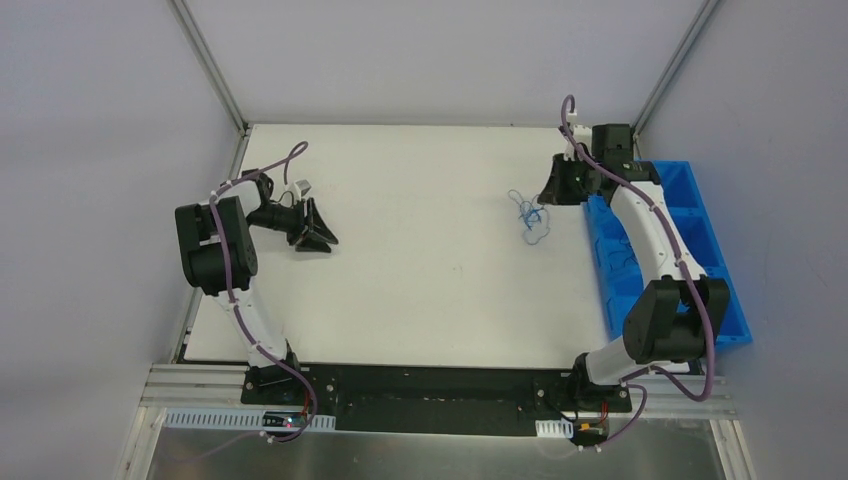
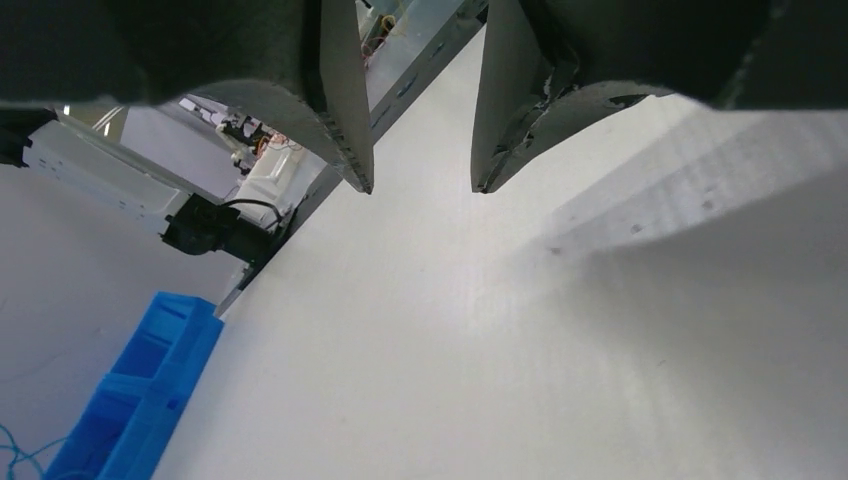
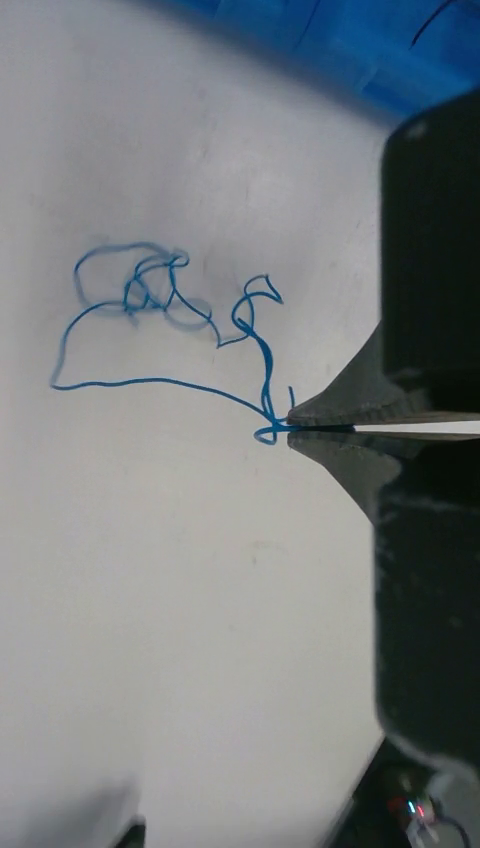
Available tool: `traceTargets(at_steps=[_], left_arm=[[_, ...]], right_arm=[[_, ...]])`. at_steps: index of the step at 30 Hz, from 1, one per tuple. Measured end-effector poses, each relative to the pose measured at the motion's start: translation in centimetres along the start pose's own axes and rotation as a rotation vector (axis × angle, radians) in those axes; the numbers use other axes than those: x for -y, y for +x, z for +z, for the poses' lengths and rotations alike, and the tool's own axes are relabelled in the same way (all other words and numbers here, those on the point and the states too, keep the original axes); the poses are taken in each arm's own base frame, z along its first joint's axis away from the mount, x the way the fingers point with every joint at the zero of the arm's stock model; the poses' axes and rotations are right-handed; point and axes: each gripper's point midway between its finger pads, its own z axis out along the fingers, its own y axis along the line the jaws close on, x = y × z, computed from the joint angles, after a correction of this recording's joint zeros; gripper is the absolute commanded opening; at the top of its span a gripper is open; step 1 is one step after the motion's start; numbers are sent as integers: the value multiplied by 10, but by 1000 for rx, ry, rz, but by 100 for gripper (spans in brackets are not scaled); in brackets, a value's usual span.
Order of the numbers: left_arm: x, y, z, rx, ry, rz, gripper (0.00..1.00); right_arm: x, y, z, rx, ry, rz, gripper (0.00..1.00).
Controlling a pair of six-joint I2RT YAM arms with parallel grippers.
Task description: Untangle the cables
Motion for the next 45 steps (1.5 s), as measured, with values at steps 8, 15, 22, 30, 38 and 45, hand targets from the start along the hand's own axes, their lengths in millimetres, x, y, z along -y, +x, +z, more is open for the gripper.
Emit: traceTargets(at_steps=[8, 15, 22, 30, 38, 45], left_arm=[[50, -14, 8, 11, 109, 91, 60], [73, -16, -3, 67, 118, 187, 64], [94, -3, 17, 27, 125, 304, 56], [129, 46, 85, -162, 154, 513, 45], [157, 80, 133, -204, 224, 707, 54], [191, 107, 161, -76, 311, 1028, 58]], right_arm=[[-173, -47, -57, 87, -457, -87, 0], [-164, -20, -77, 110, -436, -77, 0], [-101, 63, 37, -230, -275, 68, 0], [-104, 104, 62, -351, -288, -27, 0], [-89, 106, 65, -354, -266, -22, 0], [-77, 115, 77, -399, -247, 39, 0]])
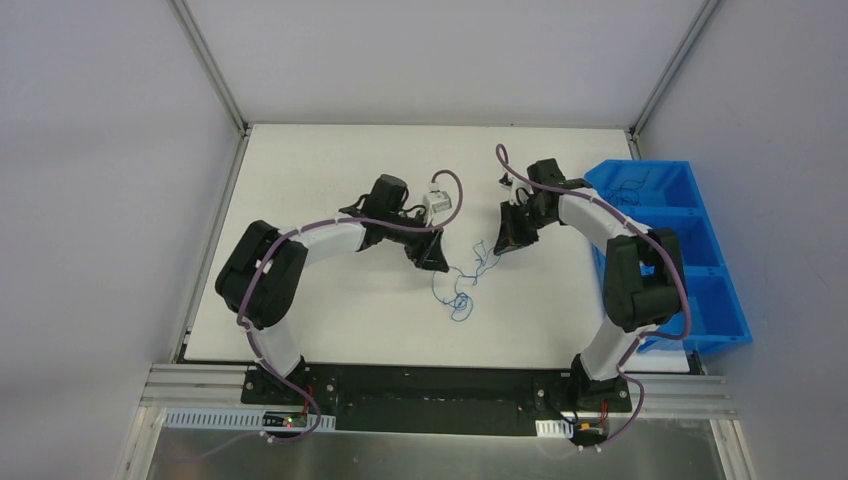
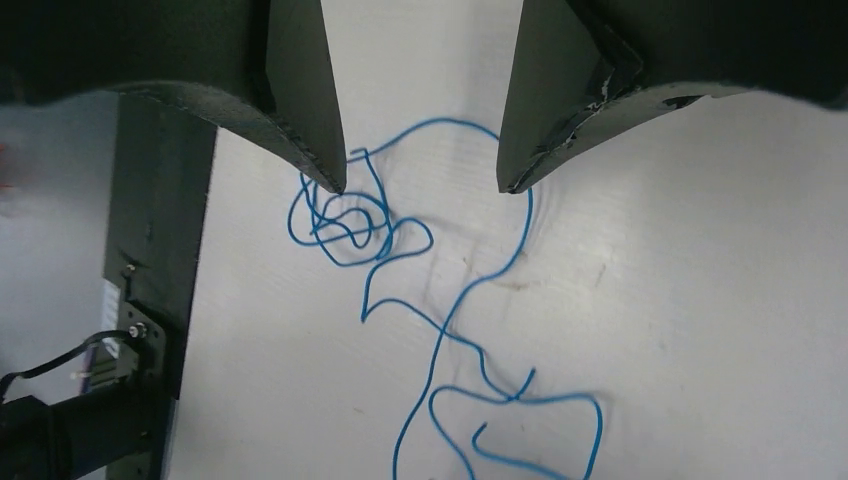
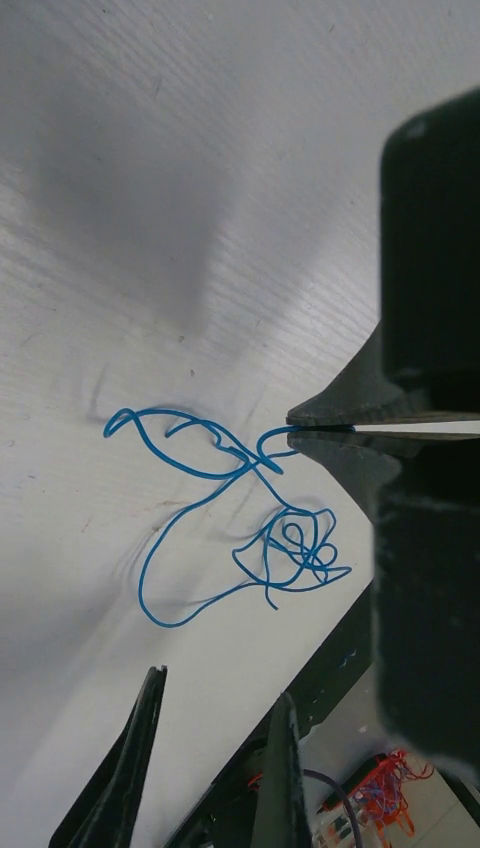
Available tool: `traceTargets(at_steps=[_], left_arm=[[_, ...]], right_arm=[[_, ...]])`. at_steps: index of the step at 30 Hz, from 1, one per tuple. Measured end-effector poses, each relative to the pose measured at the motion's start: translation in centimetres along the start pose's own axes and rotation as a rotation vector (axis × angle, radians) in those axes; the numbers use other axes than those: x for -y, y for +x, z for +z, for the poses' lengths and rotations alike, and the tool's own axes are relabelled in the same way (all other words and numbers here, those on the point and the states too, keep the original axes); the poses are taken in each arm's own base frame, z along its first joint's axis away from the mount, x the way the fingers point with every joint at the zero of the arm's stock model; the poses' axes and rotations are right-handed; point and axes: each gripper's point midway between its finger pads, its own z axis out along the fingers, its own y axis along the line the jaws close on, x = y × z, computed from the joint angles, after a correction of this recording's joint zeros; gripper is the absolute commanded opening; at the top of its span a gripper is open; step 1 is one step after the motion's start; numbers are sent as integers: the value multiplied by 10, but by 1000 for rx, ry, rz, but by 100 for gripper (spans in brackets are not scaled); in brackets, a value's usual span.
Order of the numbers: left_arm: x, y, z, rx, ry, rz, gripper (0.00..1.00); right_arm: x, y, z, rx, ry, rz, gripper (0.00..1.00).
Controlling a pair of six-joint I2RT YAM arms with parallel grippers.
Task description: Untangle the cables
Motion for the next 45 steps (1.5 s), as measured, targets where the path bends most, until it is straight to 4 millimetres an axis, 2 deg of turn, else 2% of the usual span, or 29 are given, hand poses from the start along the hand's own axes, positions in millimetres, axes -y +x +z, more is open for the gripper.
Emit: traceTargets(at_steps=[6, 12, 13, 14, 15, 18, 22, 24, 27, 31, 35, 38, 40, 43, 45], left_arm=[[13, -16, 32, 38, 5, 311, 57], [21, 4, 63, -25, 42, 463, 56], [21, 8, 67, -41, 43, 477, 51], [19, 12, 71, -55, 41, 489, 42], [18, 14, 74, -67, 34, 497, 28], [12, 18, 79, -102, -1, 518, 0], [11, 7, 69, -121, -54, 522, 0], [15, -5, 46, -108, -79, 473, 0], [12, -47, -10, -19, -162, 387, 0], [-6, -131, -129, 227, -372, 314, 0], [-27, -179, -236, 410, -582, 243, 0], [-51, -195, -297, 497, -726, 178, 0], [-74, -195, -333, 533, -826, 122, 0], [-113, -181, -377, 557, -956, 22, 0], [-139, -167, -397, 552, -1025, -38, 0]], right_arm=[[1, 2, 4, -14, -7, 22, 0], [1, -3, 5, -9, -16, 35, 0], [1, -4, 5, -7, -17, 36, 0], [1, -5, 5, -5, -17, 37, 0], [1, -6, 5, -3, -17, 38, 0], [3, -6, 4, -1, -13, 41, 0], [14, -7, 3, 7, 29, 42, 0], [25, -8, 0, 14, 67, 43, 0], [43, -10, -5, 25, 131, 43, 0], [64, -10, -13, 34, 220, 13, 0], [74, -2, -21, 28, 284, -58, 0], [79, 9, -30, 19, 320, -121, 0], [81, 18, -37, 8, 341, -156, 0], [82, 24, -47, 1, 361, -192, 0], [84, 27, -54, 5, 374, -204, 0]])
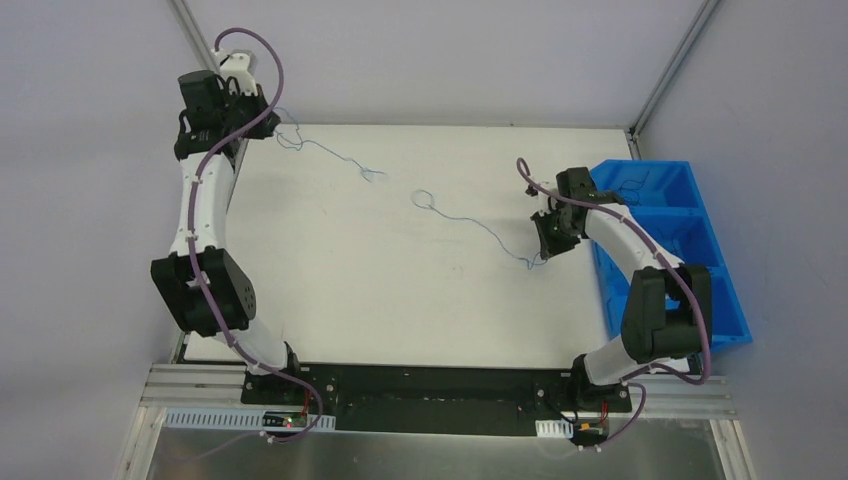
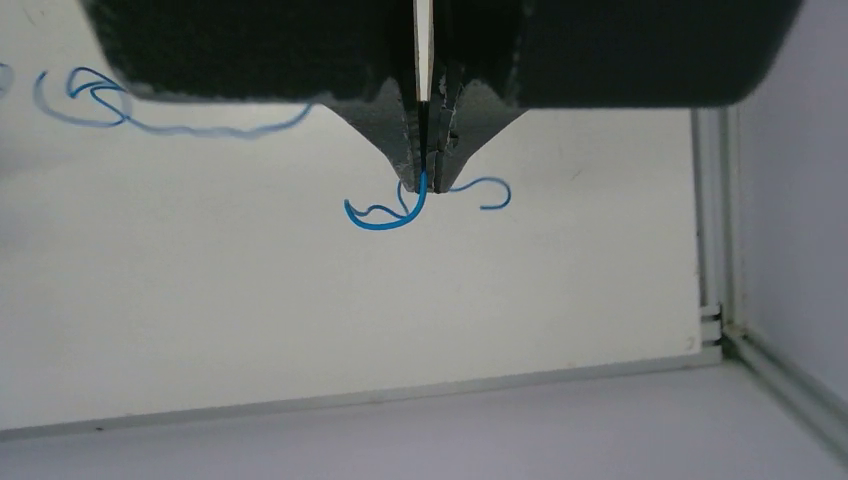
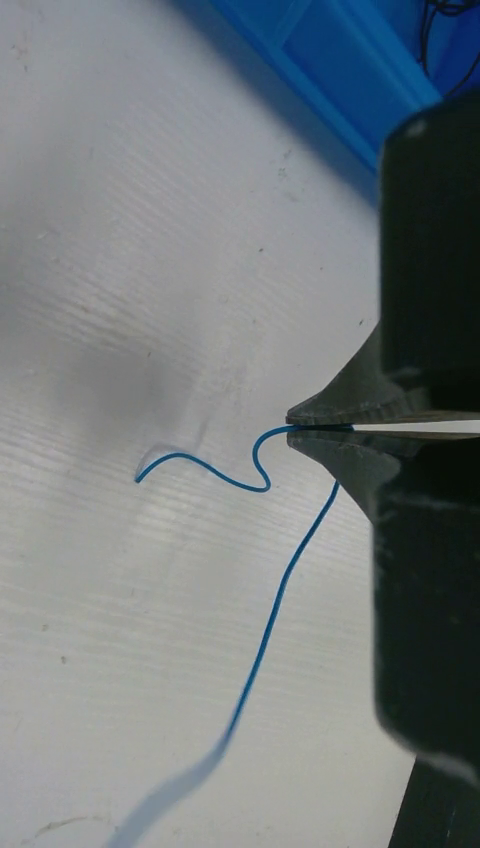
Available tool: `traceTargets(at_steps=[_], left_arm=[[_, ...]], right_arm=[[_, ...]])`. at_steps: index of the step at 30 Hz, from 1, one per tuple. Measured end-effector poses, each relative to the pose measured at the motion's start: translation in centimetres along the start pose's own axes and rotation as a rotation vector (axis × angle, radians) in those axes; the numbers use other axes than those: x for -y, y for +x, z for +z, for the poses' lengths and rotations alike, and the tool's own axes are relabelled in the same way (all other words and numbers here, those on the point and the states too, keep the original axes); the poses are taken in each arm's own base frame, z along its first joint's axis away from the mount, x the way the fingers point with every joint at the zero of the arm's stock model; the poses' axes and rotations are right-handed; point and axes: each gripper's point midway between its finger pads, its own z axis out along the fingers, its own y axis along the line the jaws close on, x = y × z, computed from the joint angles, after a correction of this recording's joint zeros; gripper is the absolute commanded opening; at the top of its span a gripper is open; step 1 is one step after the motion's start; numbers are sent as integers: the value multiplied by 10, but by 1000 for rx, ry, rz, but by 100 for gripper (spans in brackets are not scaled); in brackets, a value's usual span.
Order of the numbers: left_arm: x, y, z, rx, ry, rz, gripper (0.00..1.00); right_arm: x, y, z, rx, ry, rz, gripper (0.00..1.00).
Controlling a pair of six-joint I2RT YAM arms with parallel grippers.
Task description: Untangle the cables
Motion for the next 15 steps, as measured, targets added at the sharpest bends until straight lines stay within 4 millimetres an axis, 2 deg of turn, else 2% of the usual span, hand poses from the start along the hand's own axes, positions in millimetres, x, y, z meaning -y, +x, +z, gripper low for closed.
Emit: traceTargets(at_steps=[6, 10, 12, 15], left_arm=[[-83, 34, 19, -90, -190, -63, 0], [-122, 45, 30, -117, -269, -78, 0], [-128, 51, 35, -124, -263, -88, 0], [-112, 60, 44, -140, -180, -124, 0]], right_arm=[[10, 22, -20, -1, 45, -40, 0], [11, 44, -35, -12, 61, -78, 0], [8, 48, -43, -5, 54, -88, 0], [-5, 42, -60, 34, -1, -84, 0]])
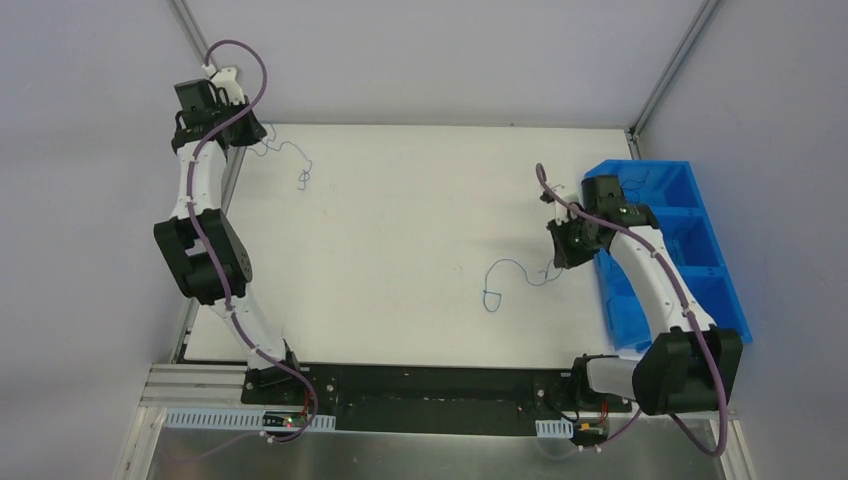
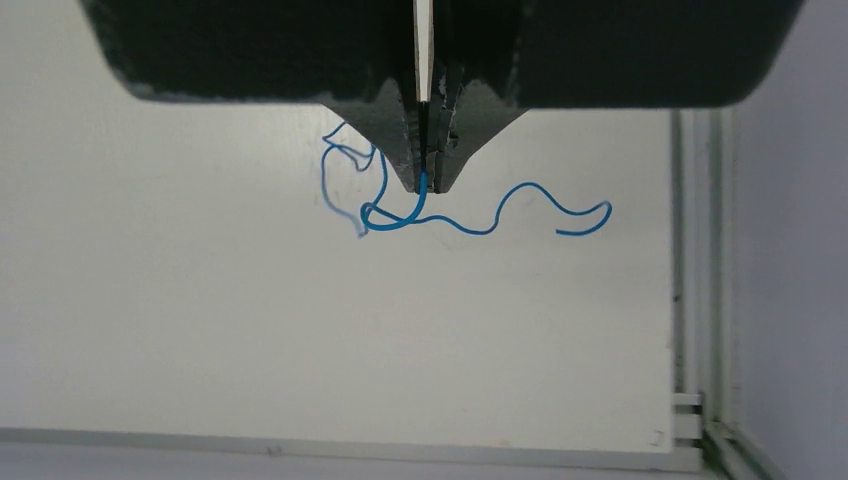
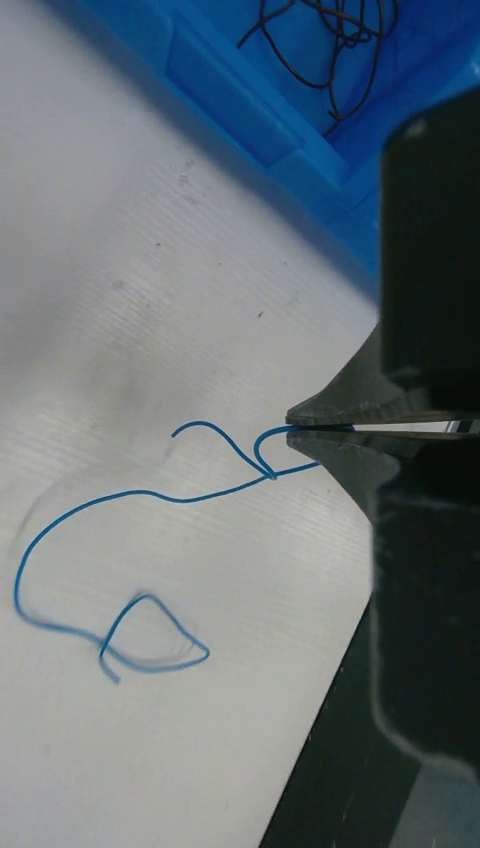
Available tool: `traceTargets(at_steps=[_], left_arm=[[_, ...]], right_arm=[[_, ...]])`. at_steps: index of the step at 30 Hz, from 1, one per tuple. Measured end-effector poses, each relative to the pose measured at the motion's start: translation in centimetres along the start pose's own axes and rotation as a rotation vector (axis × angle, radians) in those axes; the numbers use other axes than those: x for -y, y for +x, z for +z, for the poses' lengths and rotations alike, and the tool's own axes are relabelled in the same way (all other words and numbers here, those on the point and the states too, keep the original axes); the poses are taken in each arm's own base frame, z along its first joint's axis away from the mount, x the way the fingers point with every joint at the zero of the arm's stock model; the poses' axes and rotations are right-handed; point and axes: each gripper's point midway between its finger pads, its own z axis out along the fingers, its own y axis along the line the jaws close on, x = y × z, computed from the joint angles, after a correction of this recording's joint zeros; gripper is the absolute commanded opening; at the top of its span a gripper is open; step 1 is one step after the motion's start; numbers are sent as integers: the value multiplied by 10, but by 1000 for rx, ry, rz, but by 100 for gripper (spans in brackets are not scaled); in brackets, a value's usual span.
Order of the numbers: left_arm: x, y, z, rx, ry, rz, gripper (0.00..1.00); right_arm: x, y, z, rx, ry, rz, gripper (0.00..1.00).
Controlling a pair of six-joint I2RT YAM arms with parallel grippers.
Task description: Untangle the cables
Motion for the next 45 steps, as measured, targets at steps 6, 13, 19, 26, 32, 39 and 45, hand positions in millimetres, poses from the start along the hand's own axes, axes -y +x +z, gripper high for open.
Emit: traceTargets(at_steps=[6, 13, 19, 26, 32, 39, 45], left_arm=[[91, 67, 4, -129, 245, 45, 0], [234, 156, -29, -308, 604, 184, 0], [255, 159, -37, -308, 672, 205, 0], [271, 164, -41, -319, 709, 212, 0], [282, 168, -45, -333, 741, 210, 0], [282, 175, -39, -355, 741, 200, 0], [283, 170, -34, -347, 742, 203, 0]], right_arm=[[-7, -75, -73, 263, -4, 26, 0], [-14, -82, -172, 467, 126, -81, 0], [0, -53, -216, 457, 304, -114, 0], [38, -26, -249, 376, 539, -61, 0], [63, -32, -274, 359, 621, 57, 0], [98, -20, -283, 350, 613, 313, 0], [114, 12, -292, 356, 604, 501, 0]])
